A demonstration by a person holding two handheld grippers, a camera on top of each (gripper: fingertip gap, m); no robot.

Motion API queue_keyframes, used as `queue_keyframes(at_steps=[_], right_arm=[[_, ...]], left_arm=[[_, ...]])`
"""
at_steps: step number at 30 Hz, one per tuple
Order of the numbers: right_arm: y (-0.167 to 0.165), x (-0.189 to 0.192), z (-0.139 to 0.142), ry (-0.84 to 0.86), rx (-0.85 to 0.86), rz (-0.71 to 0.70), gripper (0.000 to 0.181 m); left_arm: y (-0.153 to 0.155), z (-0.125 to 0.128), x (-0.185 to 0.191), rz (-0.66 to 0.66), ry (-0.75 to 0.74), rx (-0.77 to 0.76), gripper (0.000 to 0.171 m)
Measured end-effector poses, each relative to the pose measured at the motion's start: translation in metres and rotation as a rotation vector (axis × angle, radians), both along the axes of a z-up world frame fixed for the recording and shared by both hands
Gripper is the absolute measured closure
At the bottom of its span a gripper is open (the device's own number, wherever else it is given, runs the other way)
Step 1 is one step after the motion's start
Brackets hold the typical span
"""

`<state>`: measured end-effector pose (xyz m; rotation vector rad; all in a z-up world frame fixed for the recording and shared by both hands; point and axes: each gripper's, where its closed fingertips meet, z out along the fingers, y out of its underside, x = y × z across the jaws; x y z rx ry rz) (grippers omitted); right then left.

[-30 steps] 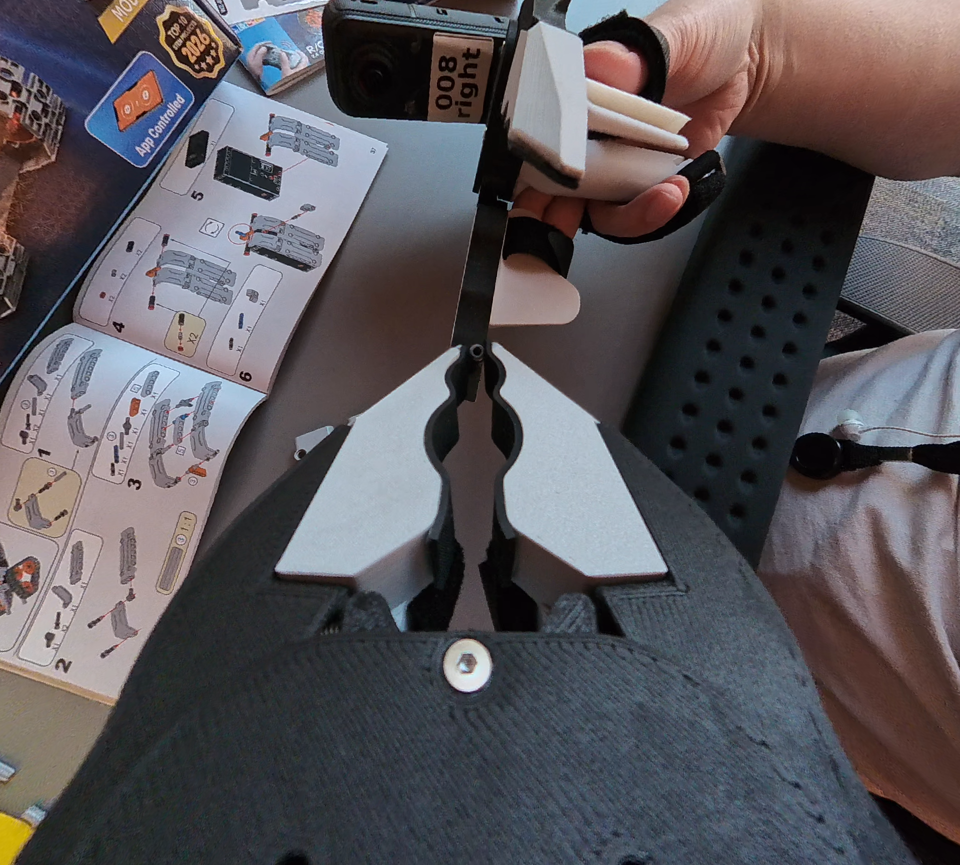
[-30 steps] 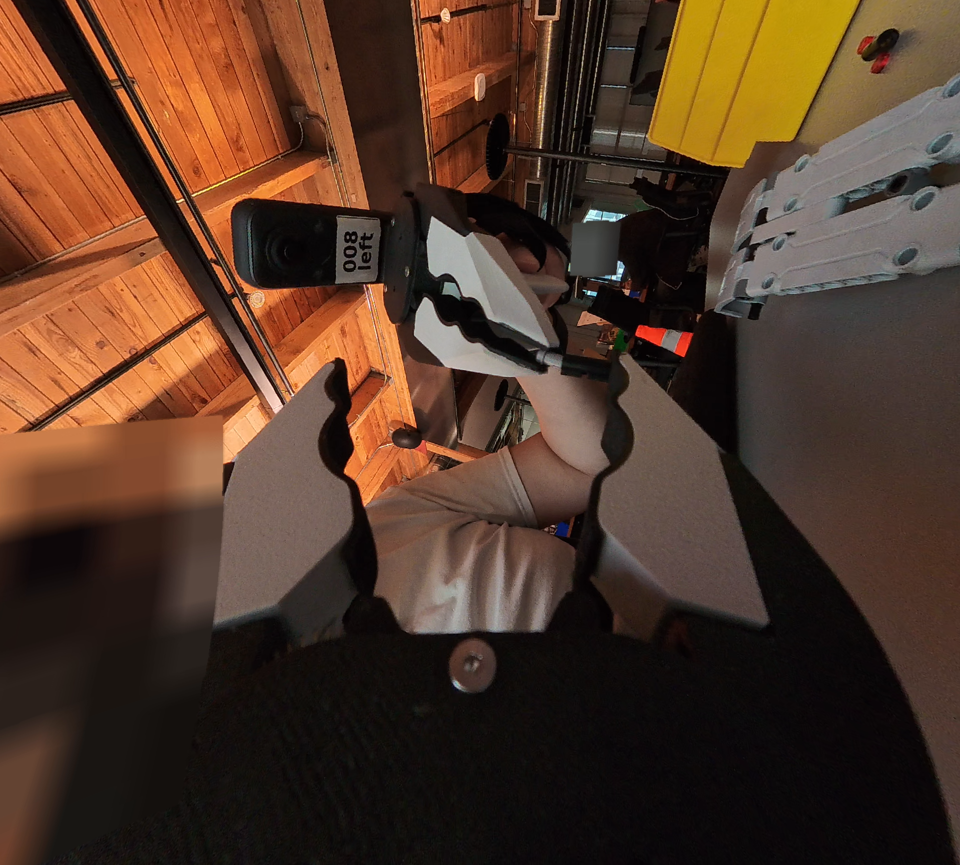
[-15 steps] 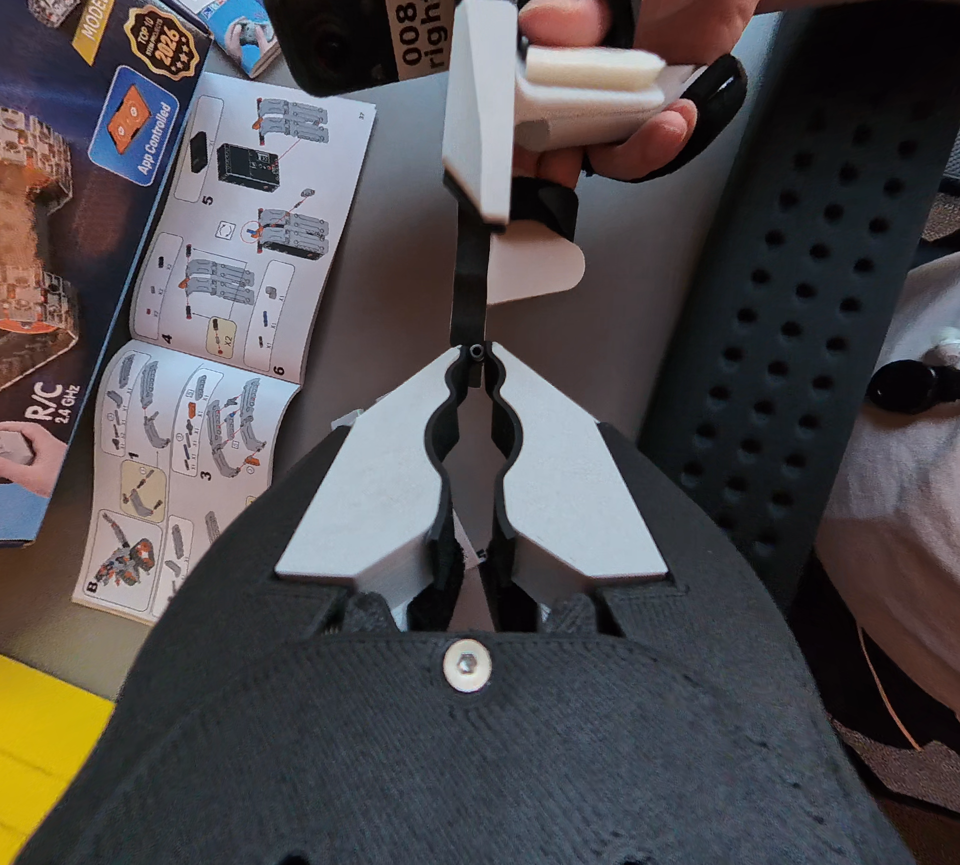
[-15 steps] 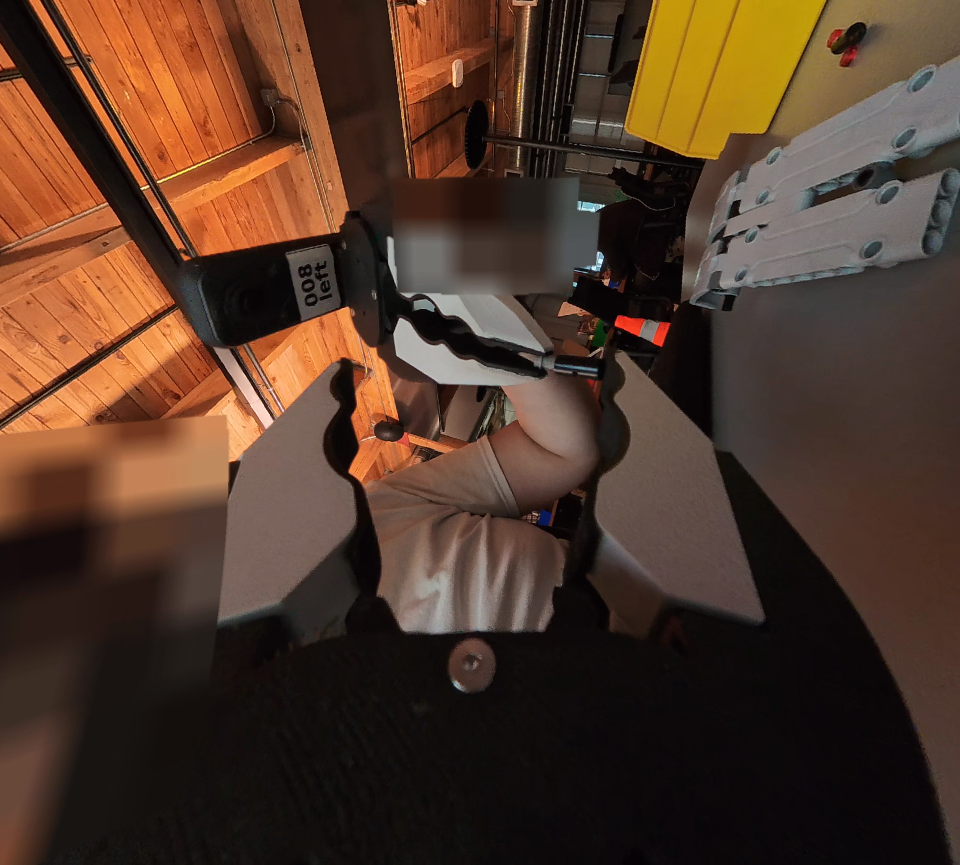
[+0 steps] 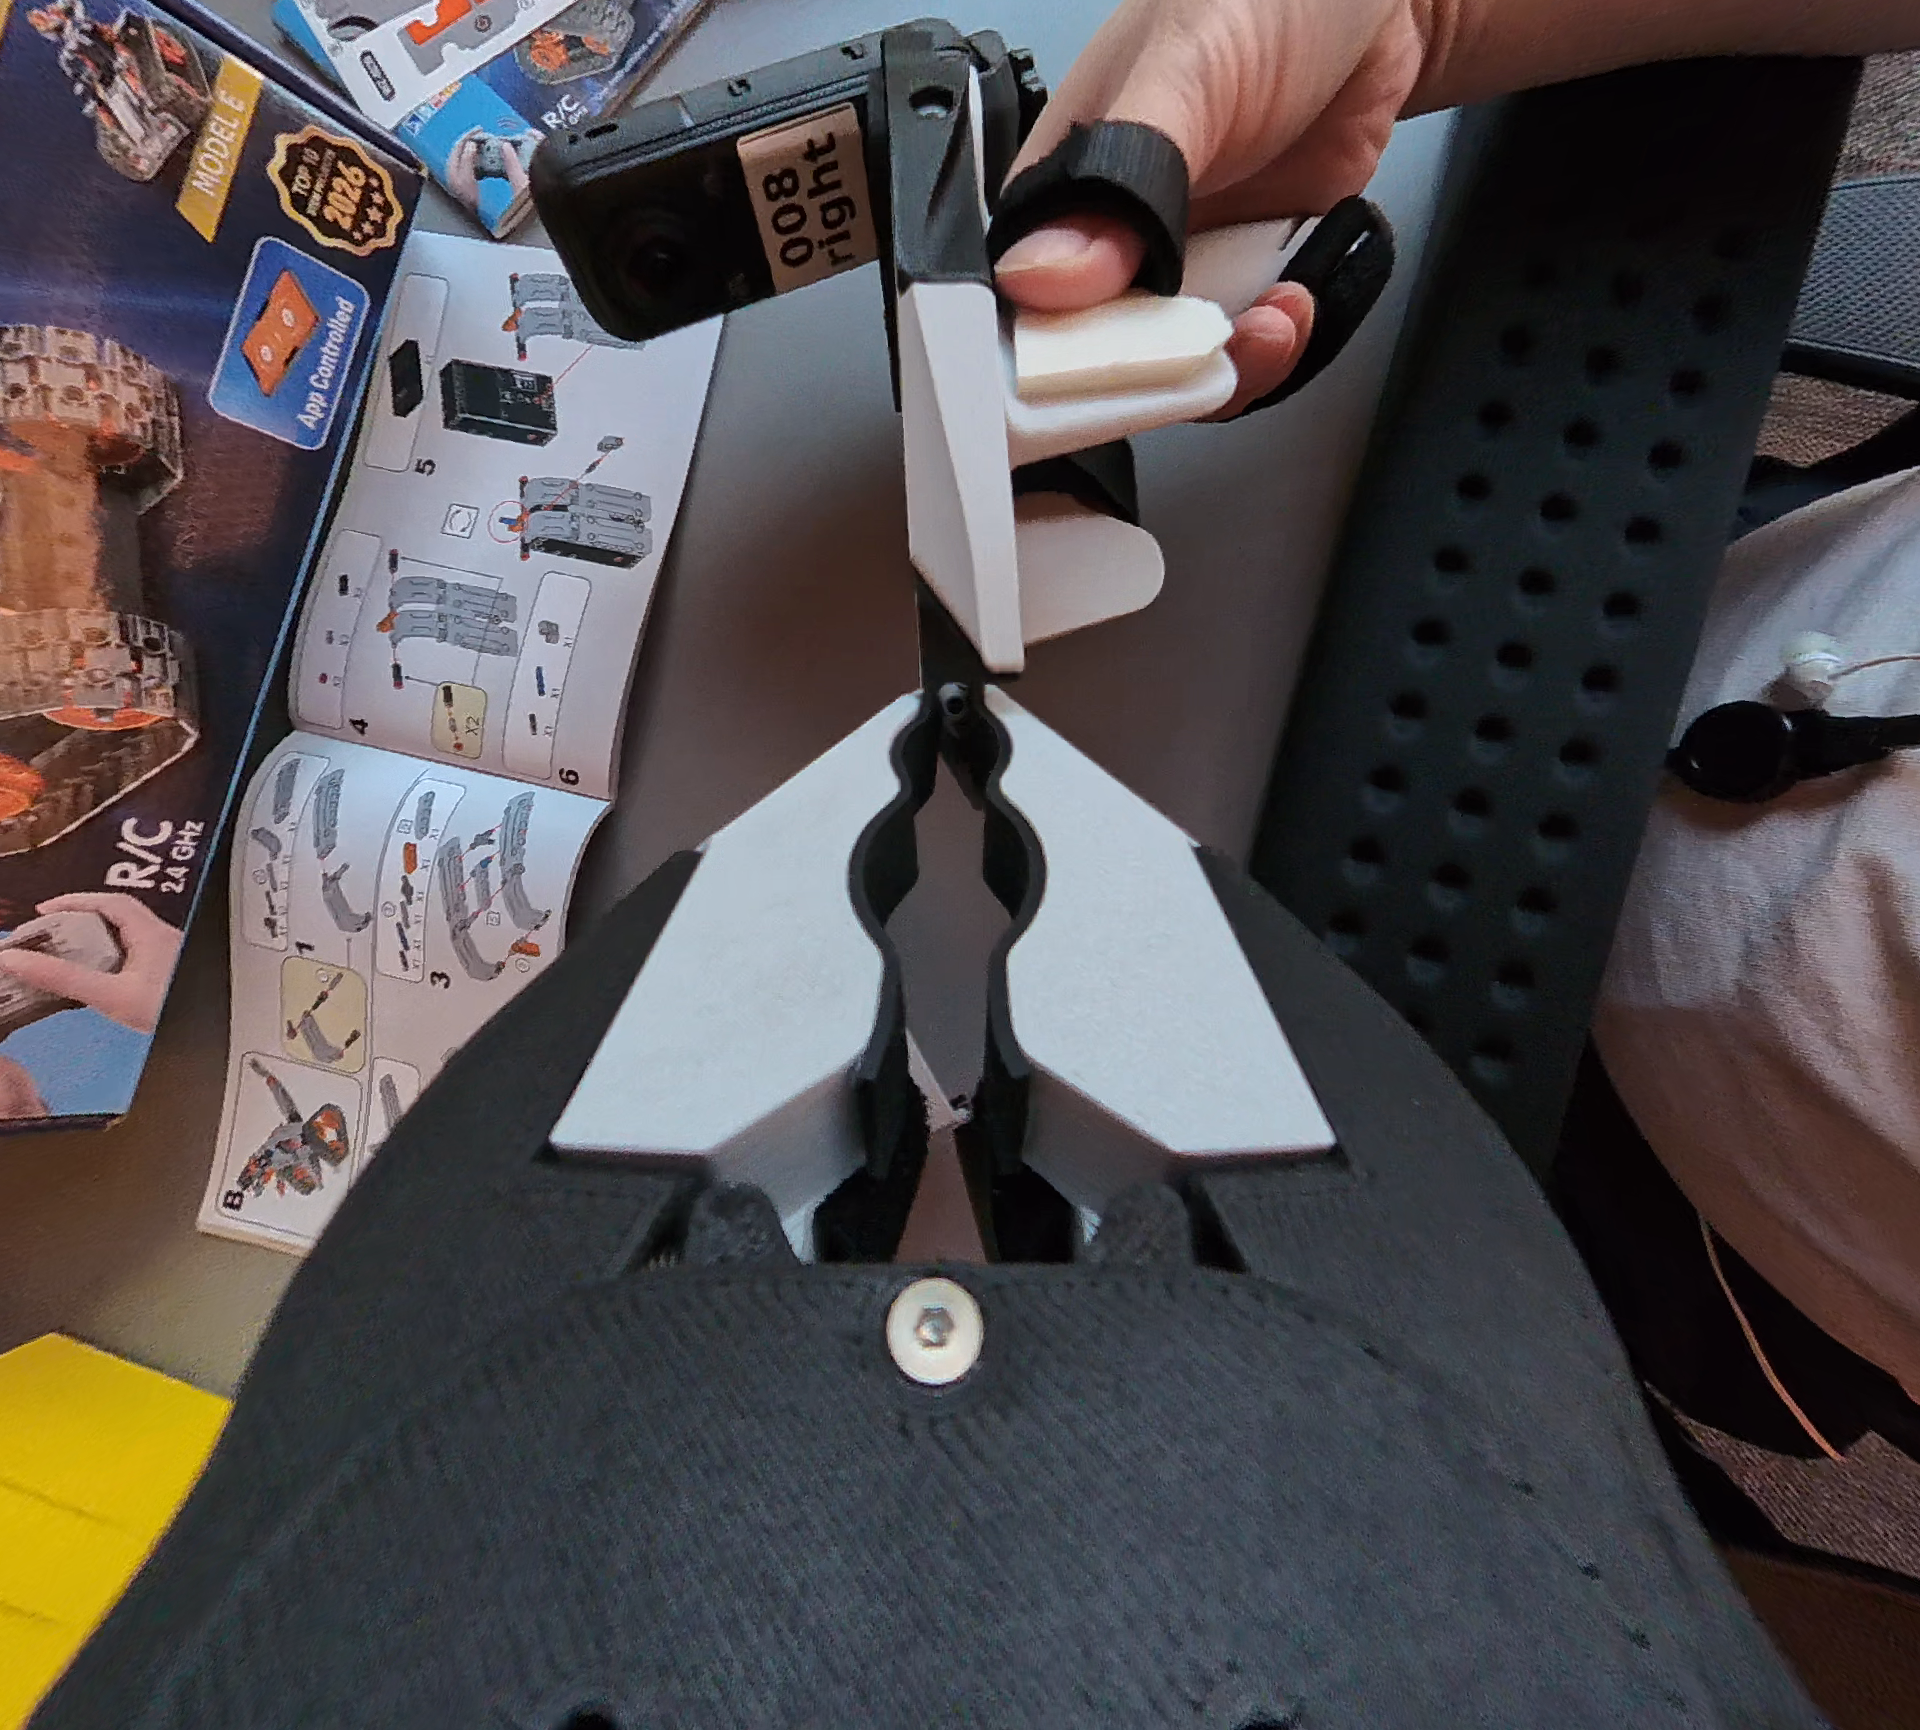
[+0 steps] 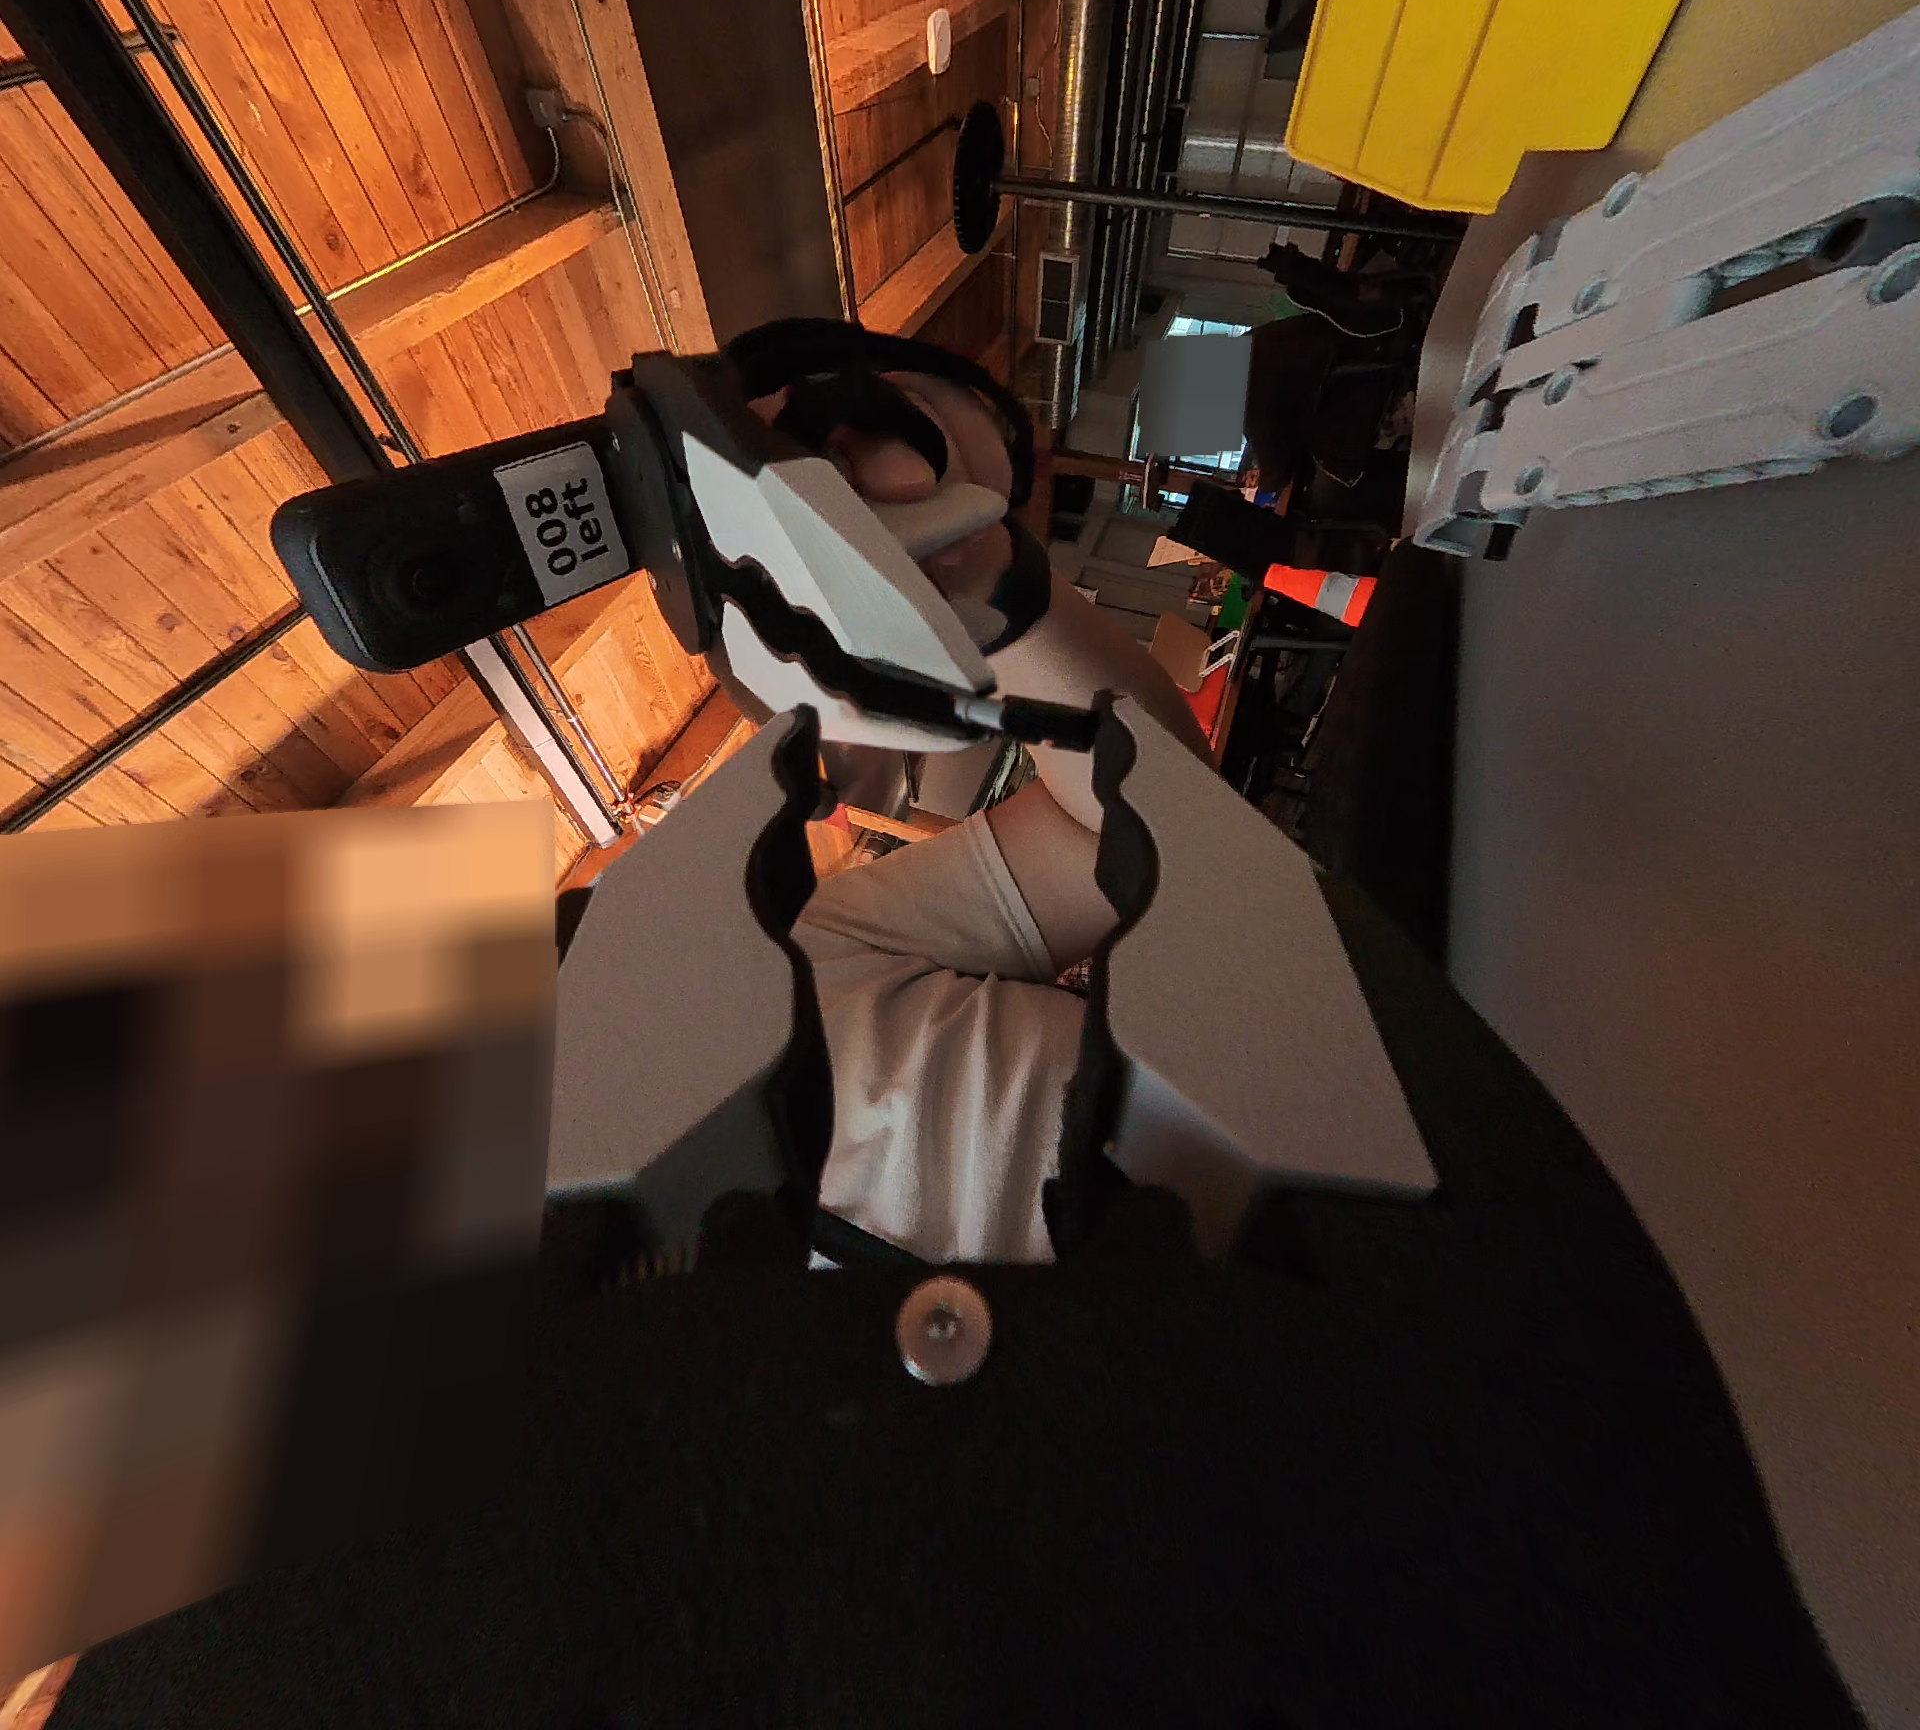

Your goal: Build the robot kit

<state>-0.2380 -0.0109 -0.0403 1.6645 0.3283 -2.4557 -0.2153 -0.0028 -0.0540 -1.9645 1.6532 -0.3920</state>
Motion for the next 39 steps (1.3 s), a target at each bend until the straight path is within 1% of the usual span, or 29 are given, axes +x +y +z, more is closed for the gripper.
queue_keyframes(at_steps=[5, 12, 18, 28, 31, 32, 34, 39], right_arm=[[0.001, 0.0, -0.003, -0.024, 0.033, -0.013, 0.13], [0.001, -0.002, -0.01, -0.071, 0.07, -0.021, 0.129], [0.001, -0.003, -0.017, -0.126, 0.132, -0.033, 0.13], [-0.001, -0.005, -0.025, -0.188, 0.21, -0.037, 0.13], [0.003, -0.004, -0.024, -0.192, 0.224, -0.058, 0.133], [0.004, -0.003, -0.022, -0.18, 0.219, -0.064, 0.137], [0.004, -0.001, -0.021, -0.175, 0.218, -0.061, 0.14], [0.0, -0.002, -0.024, -0.18, 0.209, -0.036, 0.146]], left_arm=[[-0.001, -0.003, -0.003, -0.001, 0.029, 0.015, 0.168], [0.0, -0.01, -0.012, 0.01, 0.113, 0.036, 0.168], [-0.005, -0.016, -0.016, -0.01, 0.174, -0.003, 0.168], [-0.006, -0.023, -0.02, -0.053, 0.283, -0.025, 0.168], [-0.007, -0.028, -0.023, -0.063, 0.331, -0.039, 0.168], [-0.006, -0.028, -0.024, -0.064, 0.344, -0.034, 0.168], [-0.003, -0.029, -0.023, -0.068, 0.342, -0.018, 0.168], [-0.001, -0.027, -0.017, -0.058, 0.283, -0.028, 0.168]])
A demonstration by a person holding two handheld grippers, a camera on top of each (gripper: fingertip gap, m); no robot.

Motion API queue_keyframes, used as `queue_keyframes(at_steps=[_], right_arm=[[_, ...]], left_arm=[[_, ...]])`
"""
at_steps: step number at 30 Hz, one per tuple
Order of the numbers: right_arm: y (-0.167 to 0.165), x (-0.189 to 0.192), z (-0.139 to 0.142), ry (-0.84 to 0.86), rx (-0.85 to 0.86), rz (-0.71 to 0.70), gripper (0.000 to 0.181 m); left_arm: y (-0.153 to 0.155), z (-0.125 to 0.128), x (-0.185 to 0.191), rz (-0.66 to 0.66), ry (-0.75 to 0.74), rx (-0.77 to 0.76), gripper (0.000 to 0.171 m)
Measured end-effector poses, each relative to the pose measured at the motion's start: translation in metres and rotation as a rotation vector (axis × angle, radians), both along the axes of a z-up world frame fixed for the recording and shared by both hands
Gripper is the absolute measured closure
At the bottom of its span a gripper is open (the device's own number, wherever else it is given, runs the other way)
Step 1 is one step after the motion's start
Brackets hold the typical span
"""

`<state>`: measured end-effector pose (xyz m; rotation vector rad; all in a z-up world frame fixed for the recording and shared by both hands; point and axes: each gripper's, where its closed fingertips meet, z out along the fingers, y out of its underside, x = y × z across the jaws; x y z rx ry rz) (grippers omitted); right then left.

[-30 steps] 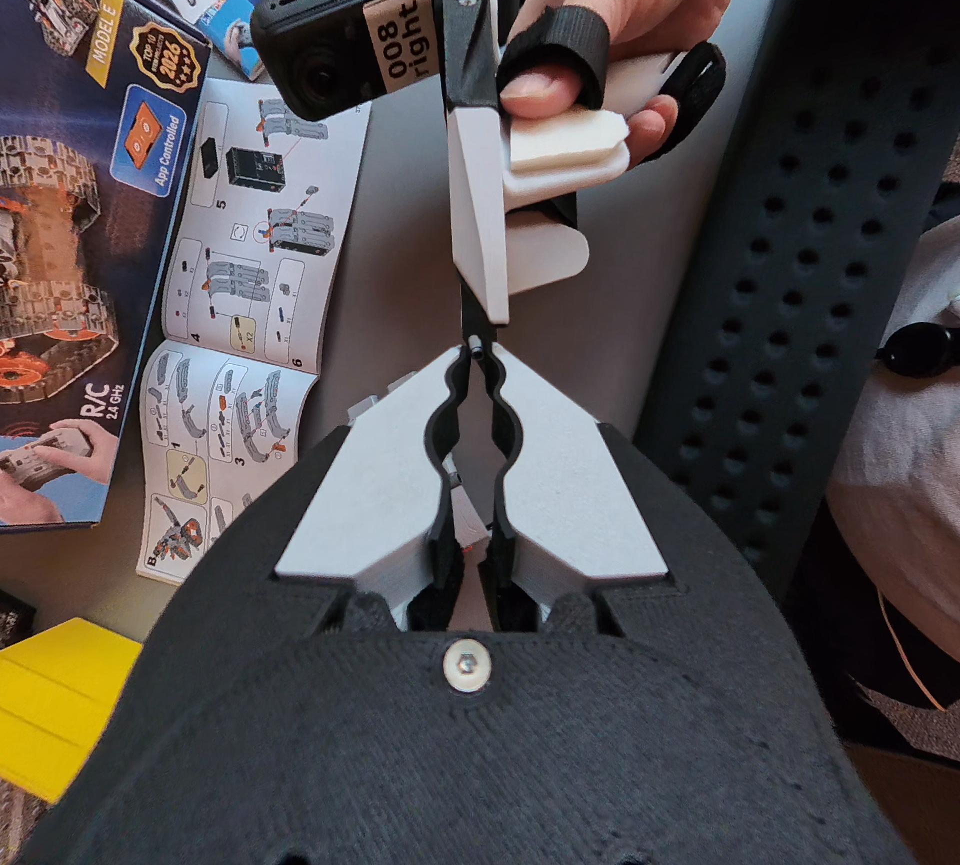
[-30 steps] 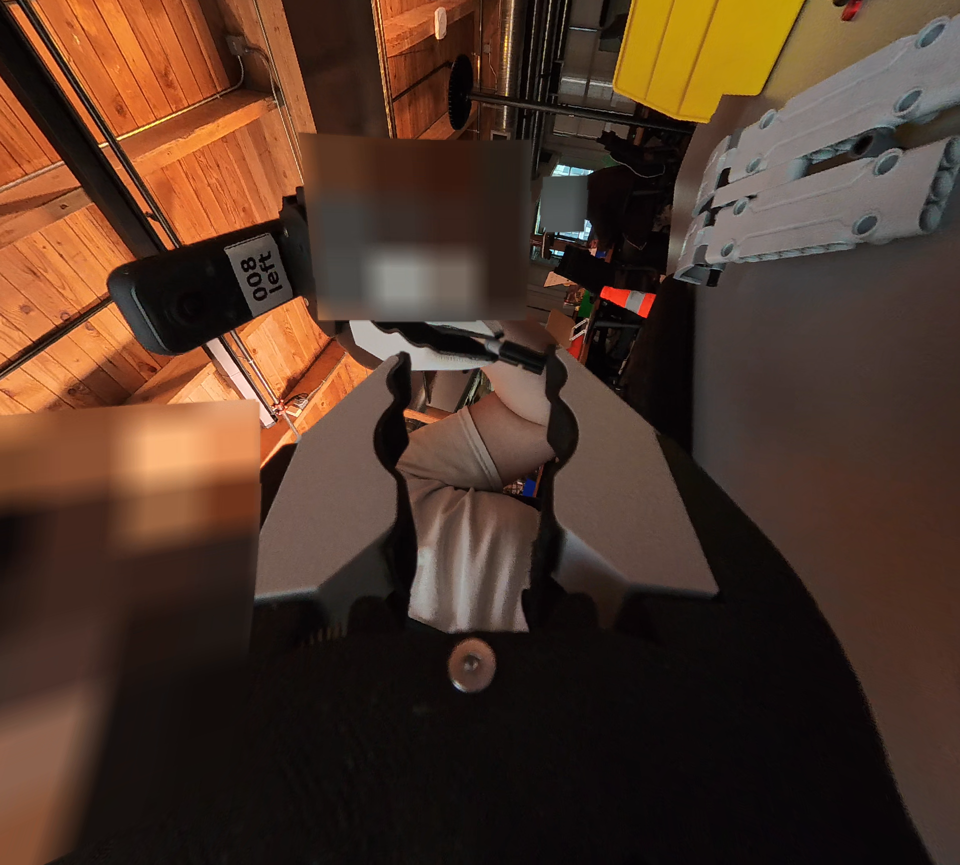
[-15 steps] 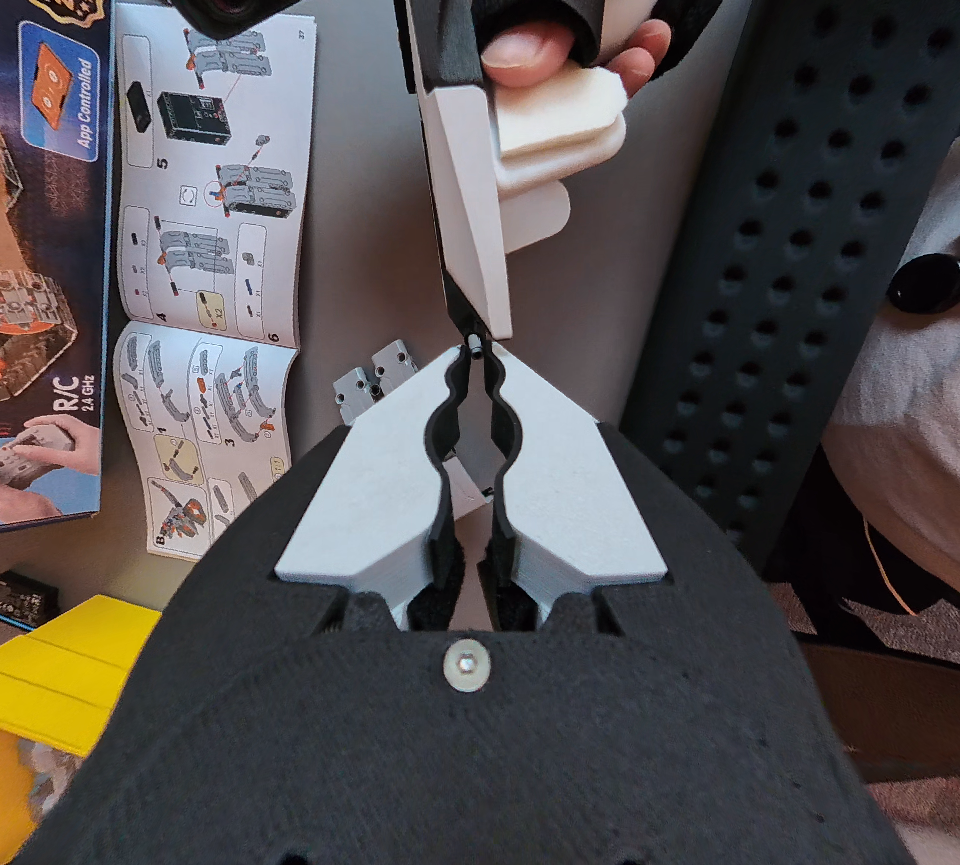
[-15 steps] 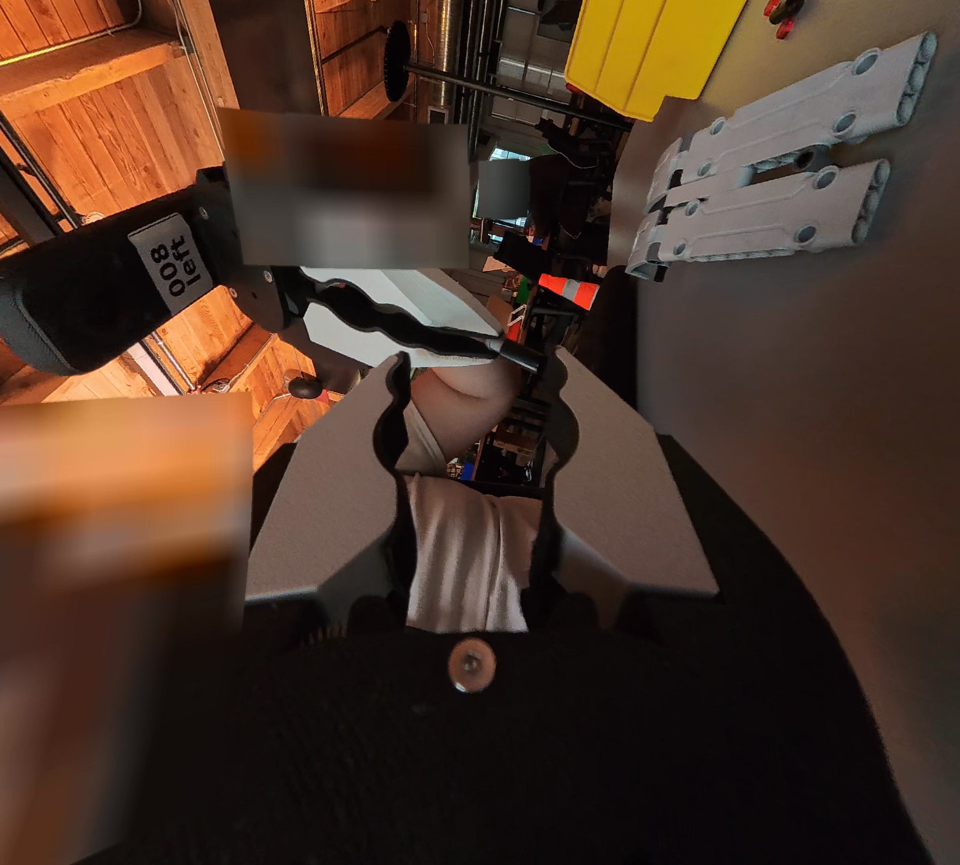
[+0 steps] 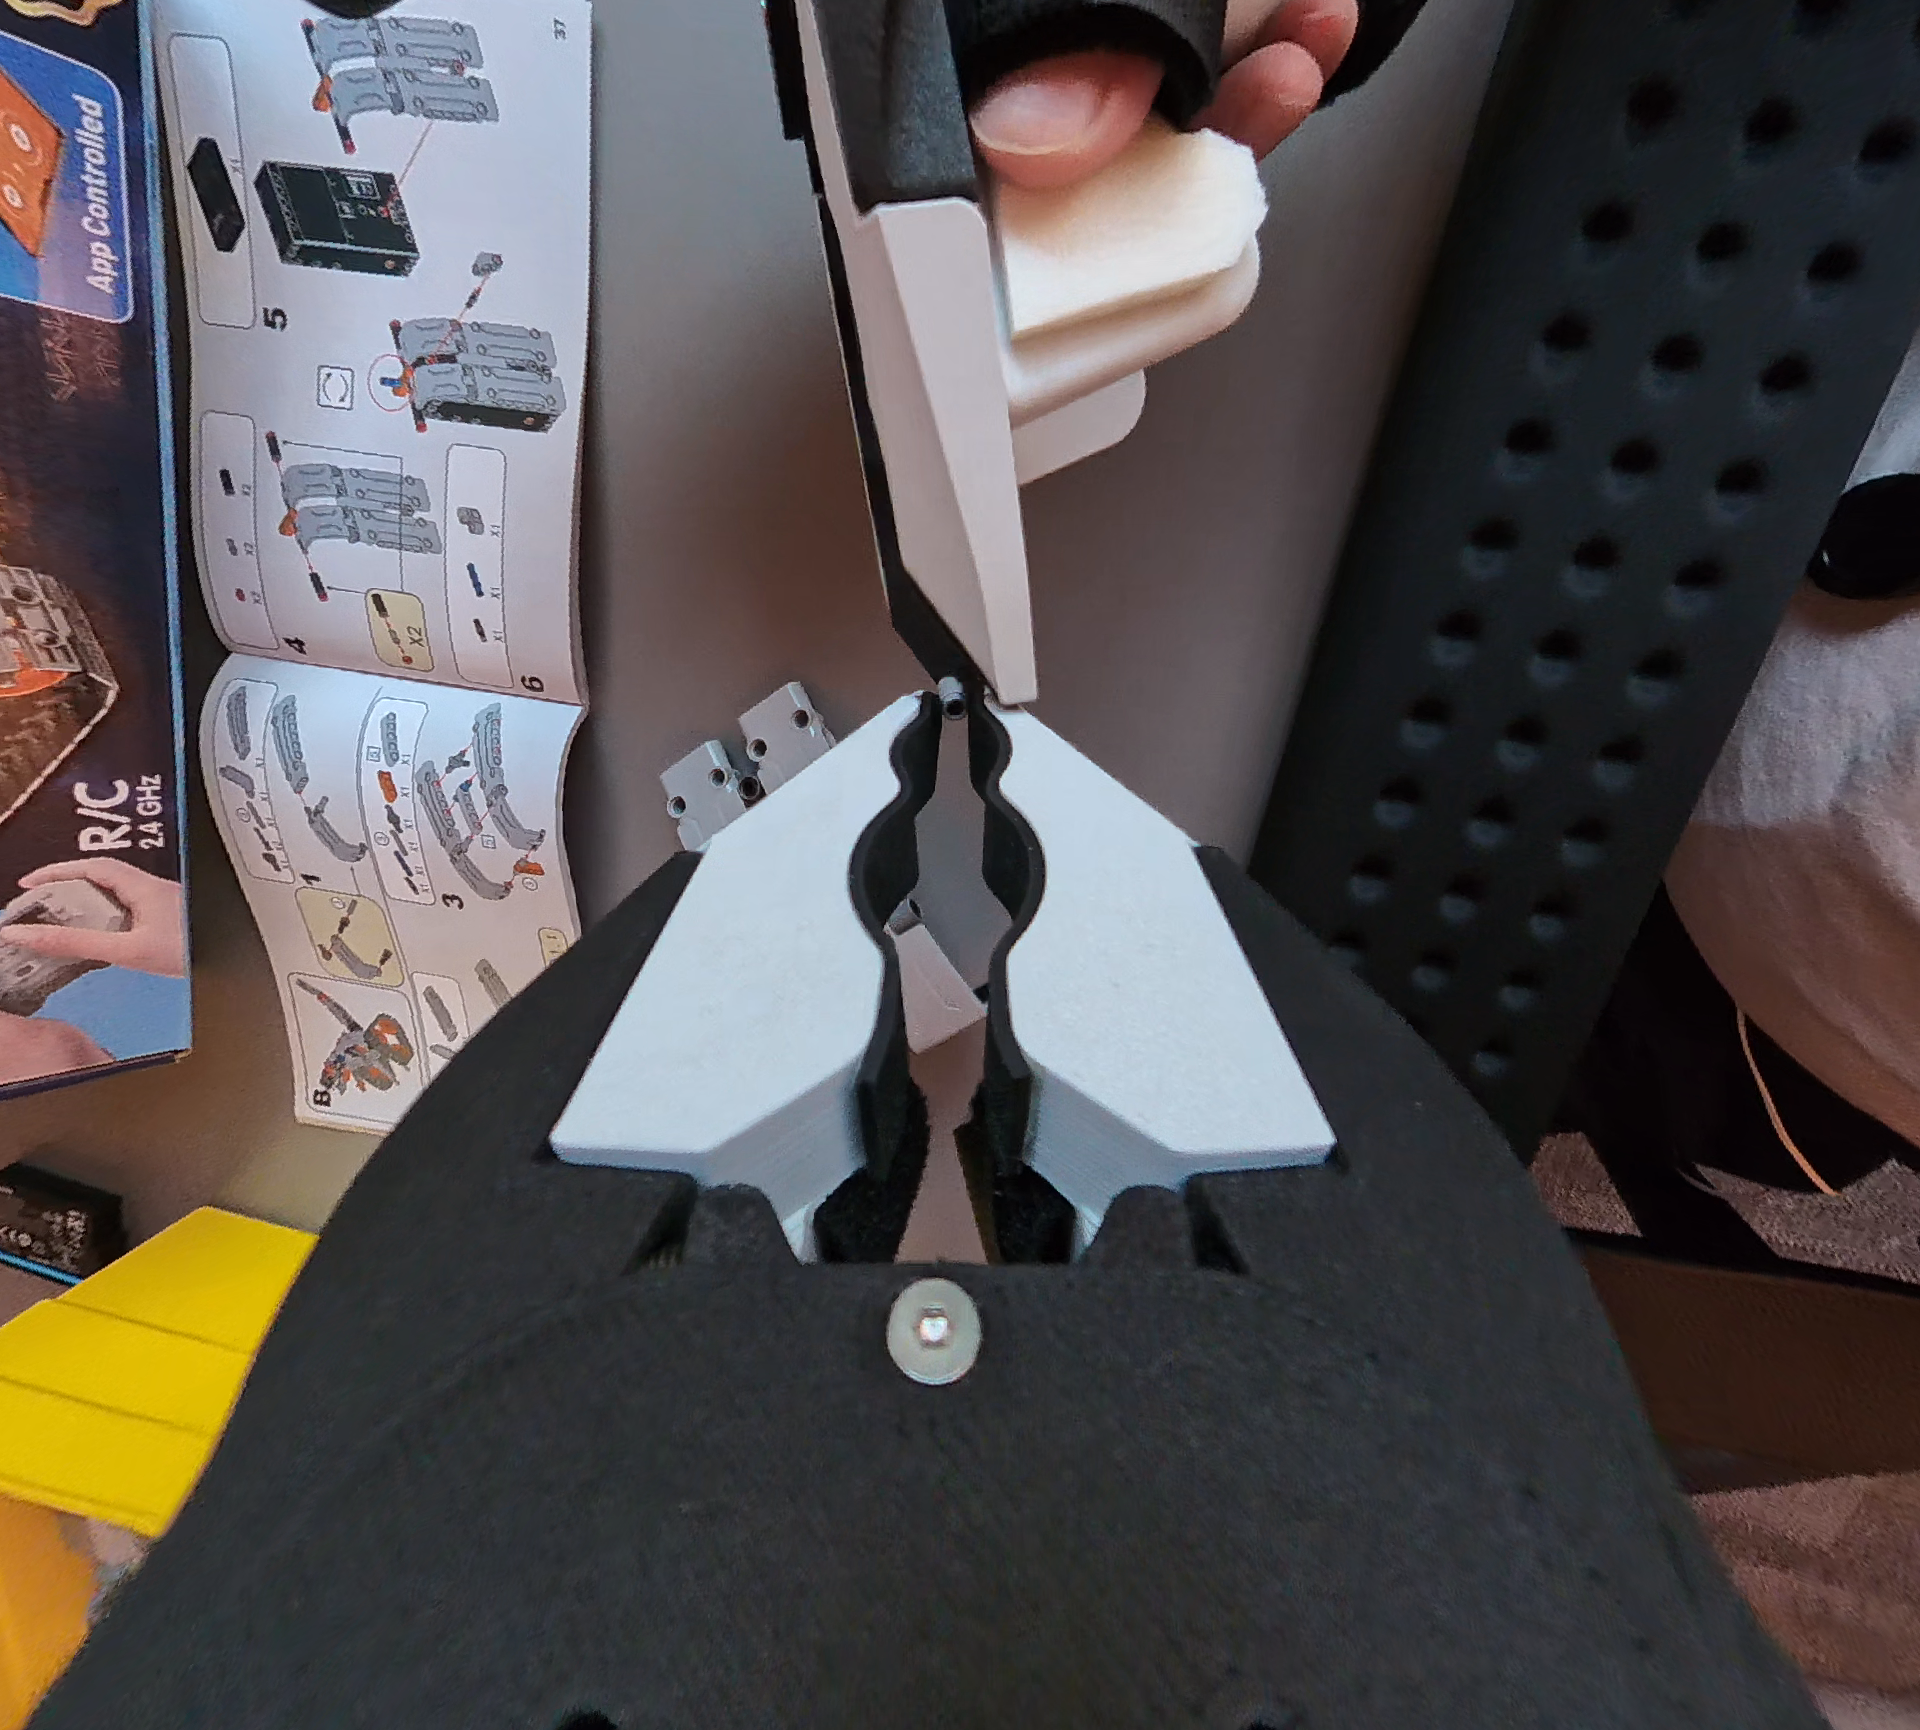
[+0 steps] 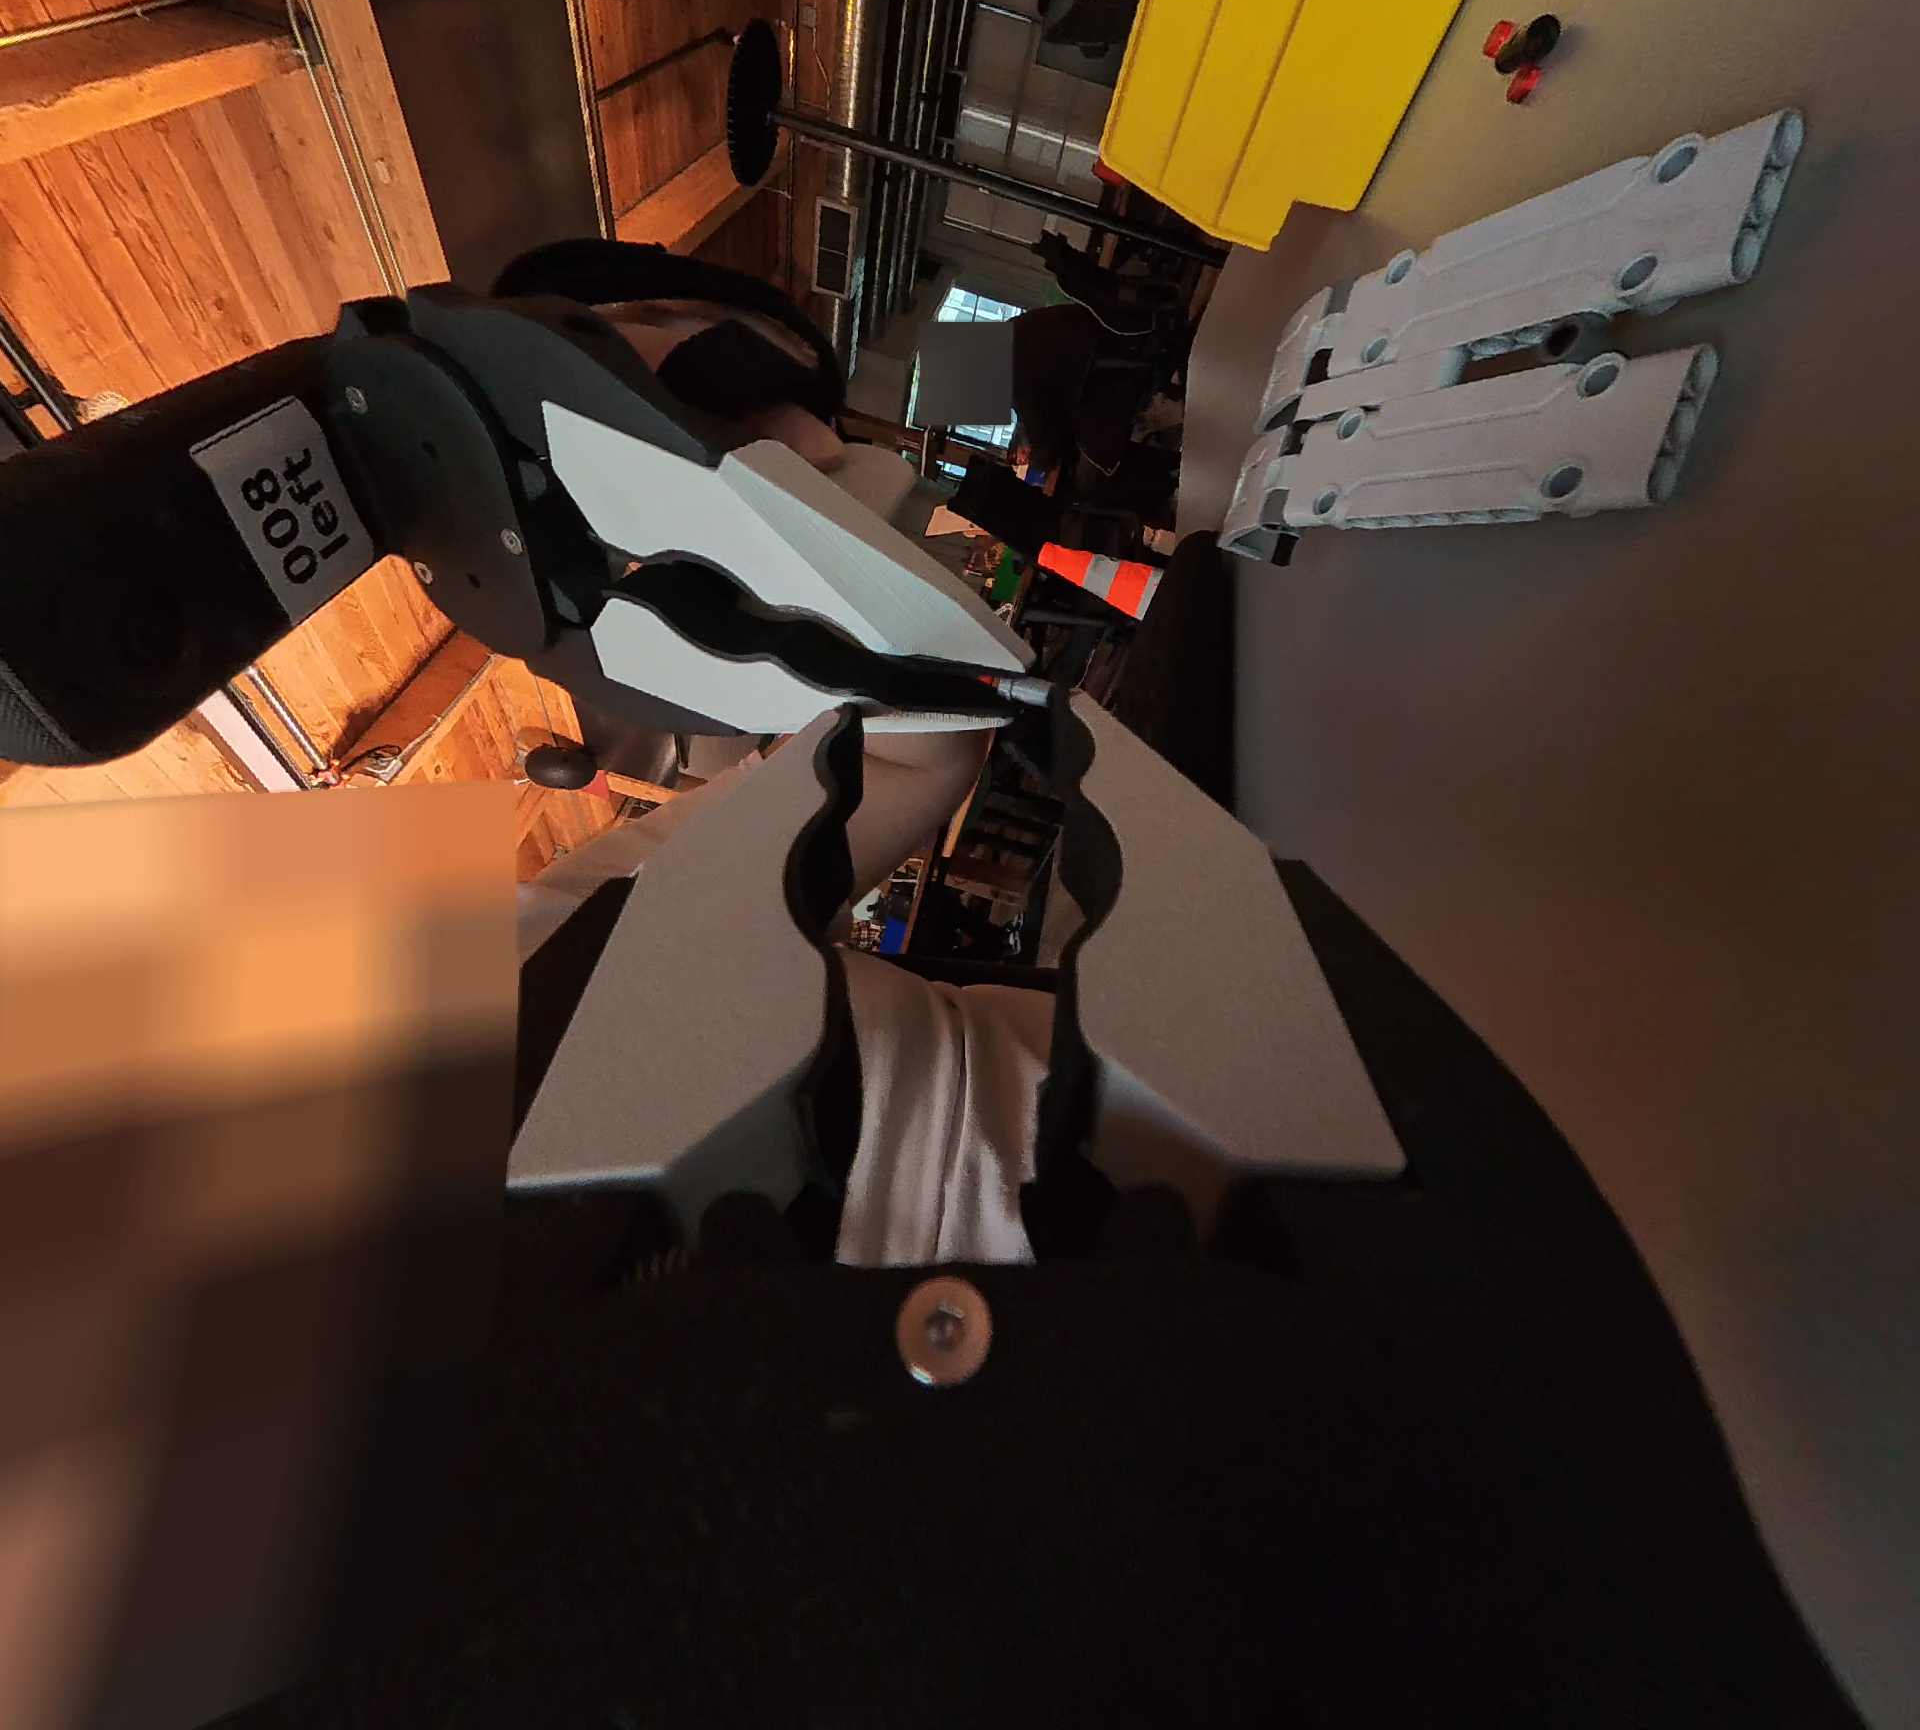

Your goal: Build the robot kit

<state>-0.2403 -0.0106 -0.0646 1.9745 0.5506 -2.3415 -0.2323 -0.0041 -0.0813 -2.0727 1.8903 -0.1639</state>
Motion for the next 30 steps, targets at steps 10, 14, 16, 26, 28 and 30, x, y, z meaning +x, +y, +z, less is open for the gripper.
queue_keyframes(at_steps=[10, 14, 16, 26, 28, 30], right_arm=[[0.02, 0.01, -0.016, -0.112, 0.252, -0.063, 0.157], [0.055, 0.024, -0.033, -0.331, 0.816, -0.195, 0.16], [0.074, 0.033, -0.028, -0.408, 1.099, -0.294, 0.165], [-0.01, 0.007, 0.045, 0.043, 1.441, -0.197, 0.172], [-0.025, -0.008, 0.054, 0.006, 1.748, -0.254, 0.16], [-0.033, -0.016, 0.056, -0.021, 1.973, -0.299, 0.16]], left_arm=[[0.01, -0.006, -0.016, 0.156, -0.141, 0.011, 0.168], [0.007, -0.002, -0.028, 0.294, -0.332, -0.015, 0.168], [0.002, 0.005, -0.03, 0.348, -0.472, -0.057, 0.168], [-0.026, 0.04, -0.026, 0.292, -0.947, -0.158, 0.168], [-0.034, 0.045, -0.023, 0.274, -0.991, -0.223, 0.168], [-0.038, 0.049, -0.022, 0.268, -1.027, -0.274, 0.168]])
